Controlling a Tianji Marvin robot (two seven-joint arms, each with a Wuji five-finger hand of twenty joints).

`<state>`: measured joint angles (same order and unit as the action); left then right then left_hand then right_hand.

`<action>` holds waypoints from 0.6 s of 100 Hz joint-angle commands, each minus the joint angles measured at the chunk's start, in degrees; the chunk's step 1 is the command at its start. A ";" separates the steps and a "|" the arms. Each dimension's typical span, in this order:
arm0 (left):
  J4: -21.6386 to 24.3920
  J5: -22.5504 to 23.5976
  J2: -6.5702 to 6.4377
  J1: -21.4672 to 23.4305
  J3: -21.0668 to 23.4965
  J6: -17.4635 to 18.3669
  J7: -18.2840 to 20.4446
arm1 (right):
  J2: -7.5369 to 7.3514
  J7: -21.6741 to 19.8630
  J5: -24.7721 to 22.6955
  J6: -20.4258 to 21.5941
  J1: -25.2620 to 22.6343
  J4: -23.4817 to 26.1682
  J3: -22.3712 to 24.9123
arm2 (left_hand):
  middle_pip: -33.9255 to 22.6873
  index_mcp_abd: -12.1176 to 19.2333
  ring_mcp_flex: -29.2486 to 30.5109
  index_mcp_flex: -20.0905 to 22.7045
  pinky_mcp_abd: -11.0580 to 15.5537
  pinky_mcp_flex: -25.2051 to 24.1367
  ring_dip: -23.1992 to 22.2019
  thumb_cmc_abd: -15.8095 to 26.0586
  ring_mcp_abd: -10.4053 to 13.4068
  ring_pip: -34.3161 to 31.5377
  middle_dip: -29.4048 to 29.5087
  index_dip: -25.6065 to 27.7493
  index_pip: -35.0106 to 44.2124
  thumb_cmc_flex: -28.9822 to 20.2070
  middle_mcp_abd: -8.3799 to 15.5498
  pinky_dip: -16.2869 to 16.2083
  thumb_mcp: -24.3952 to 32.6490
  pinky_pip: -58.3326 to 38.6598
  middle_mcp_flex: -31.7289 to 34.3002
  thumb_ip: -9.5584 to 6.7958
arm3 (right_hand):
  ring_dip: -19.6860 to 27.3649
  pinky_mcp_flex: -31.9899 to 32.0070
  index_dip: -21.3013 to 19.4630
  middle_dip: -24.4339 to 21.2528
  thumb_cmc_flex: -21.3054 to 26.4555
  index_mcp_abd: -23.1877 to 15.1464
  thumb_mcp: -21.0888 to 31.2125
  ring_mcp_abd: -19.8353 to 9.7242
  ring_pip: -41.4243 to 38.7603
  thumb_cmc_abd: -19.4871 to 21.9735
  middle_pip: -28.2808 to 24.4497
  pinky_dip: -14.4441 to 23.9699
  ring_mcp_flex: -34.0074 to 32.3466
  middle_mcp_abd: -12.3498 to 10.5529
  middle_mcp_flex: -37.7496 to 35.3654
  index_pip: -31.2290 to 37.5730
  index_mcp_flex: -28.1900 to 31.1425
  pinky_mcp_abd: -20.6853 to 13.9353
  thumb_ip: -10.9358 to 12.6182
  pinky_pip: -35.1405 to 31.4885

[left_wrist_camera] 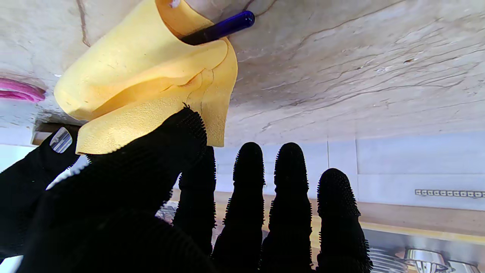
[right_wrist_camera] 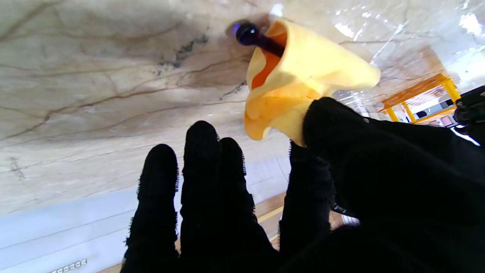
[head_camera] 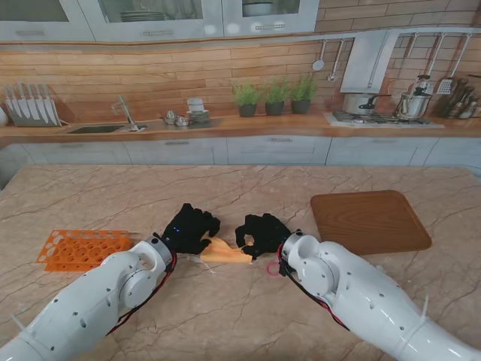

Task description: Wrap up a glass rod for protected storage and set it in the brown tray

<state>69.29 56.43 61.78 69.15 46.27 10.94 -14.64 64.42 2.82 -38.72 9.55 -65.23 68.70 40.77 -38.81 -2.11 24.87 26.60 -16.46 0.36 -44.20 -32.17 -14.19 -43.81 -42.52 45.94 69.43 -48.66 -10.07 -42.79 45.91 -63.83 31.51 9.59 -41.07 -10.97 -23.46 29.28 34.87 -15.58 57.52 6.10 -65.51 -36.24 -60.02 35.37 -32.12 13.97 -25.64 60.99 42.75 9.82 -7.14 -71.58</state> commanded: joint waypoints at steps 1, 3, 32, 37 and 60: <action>0.73 0.17 -0.24 0.62 0.25 0.63 0.61 | -0.10 -0.50 -0.40 0.36 -0.30 0.71 -0.40 | 0.78 0.86 -0.59 -0.14 -1.05 -0.37 0.36 -2.80 1.13 1.09 0.33 0.07 1.12 -1.16 1.25 0.57 -0.02 1.14 -0.01 1.82 | -0.68 1.15 0.06 0.84 0.40 -3.78 3.11 0.29 0.60 -1.32 0.33 0.79 -0.19 -0.53 -0.77 0.90 2.55 0.89 -2.05 0.59; 0.80 0.17 -0.28 0.70 0.35 0.85 0.77 | -0.15 -0.67 -0.49 0.32 -0.30 0.77 -0.49 | 0.84 0.86 -0.64 -0.13 -1.09 -0.54 0.43 -2.76 1.20 1.24 0.39 0.04 1.11 -1.10 1.29 0.74 -0.02 1.51 -0.06 1.82 | -0.69 1.16 0.10 0.83 0.41 -3.81 3.15 0.28 0.66 -1.40 0.38 0.83 -0.12 -0.55 -0.77 0.88 2.61 0.91 -2.03 0.63; 2.18 0.50 -0.77 2.40 2.23 3.29 2.23 | -0.76 -3.08 -0.79 -0.19 -0.35 1.45 -1.62 | 1.29 1.05 -1.03 0.63 -1.09 -0.47 0.86 -3.74 1.70 2.39 0.82 -2.66 -1.11 0.70 1.46 1.22 -0.42 2.43 -0.79 2.10 | -0.48 2.21 1.05 0.25 -0.39 -5.17 3.06 0.16 2.75 -2.04 2.71 1.31 1.05 -1.43 -0.90 0.24 3.34 1.09 -2.10 2.57; 2.94 0.89 -0.97 3.07 2.98 3.30 2.96 | -0.86 -3.33 -1.01 -0.28 -0.37 1.63 -1.68 | 1.54 0.99 -1.20 0.83 -1.09 -0.47 0.79 -4.43 1.67 2.44 0.97 -3.38 -1.57 1.55 1.39 1.22 -0.42 2.43 -1.08 2.19 | -0.44 2.21 1.27 0.21 -0.45 -5.08 2.98 0.07 3.05 -2.32 2.97 1.43 1.24 -1.58 -0.83 0.06 3.09 1.09 -2.14 2.68; 5.93 3.06 -1.72 6.29 6.81 4.08 4.70 | -1.22 -3.82 -2.12 -0.86 -0.78 2.59 -1.38 | 2.86 0.38 -2.23 2.32 -0.96 -0.54 0.73 -4.50 1.76 3.49 1.54 -5.31 -5.52 8.13 1.06 1.29 0.32 3.12 -2.38 2.36 | -0.25 2.46 2.61 0.20 -2.71 -4.02 3.15 -0.29 4.29 -6.37 3.92 1.88 1.64 -1.85 -0.26 -0.86 0.88 0.98 -2.30 3.60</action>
<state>74.27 59.20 60.56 74.26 52.64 14.75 -10.31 63.29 -0.84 -40.43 8.79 -65.57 70.58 39.40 -37.23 -2.09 24.62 28.39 -16.59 0.36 -43.89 -34.09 -13.35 -41.23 -41.42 41.48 65.63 -42.55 -9.40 -41.89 45.84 -61.61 31.39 10.02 -41.09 -9.49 -21.61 29.29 34.17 -17.51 58.39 6.10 -61.98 -39.46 -56.41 35.85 -32.05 13.02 -25.65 60.10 43.39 9.91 -7.16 -68.37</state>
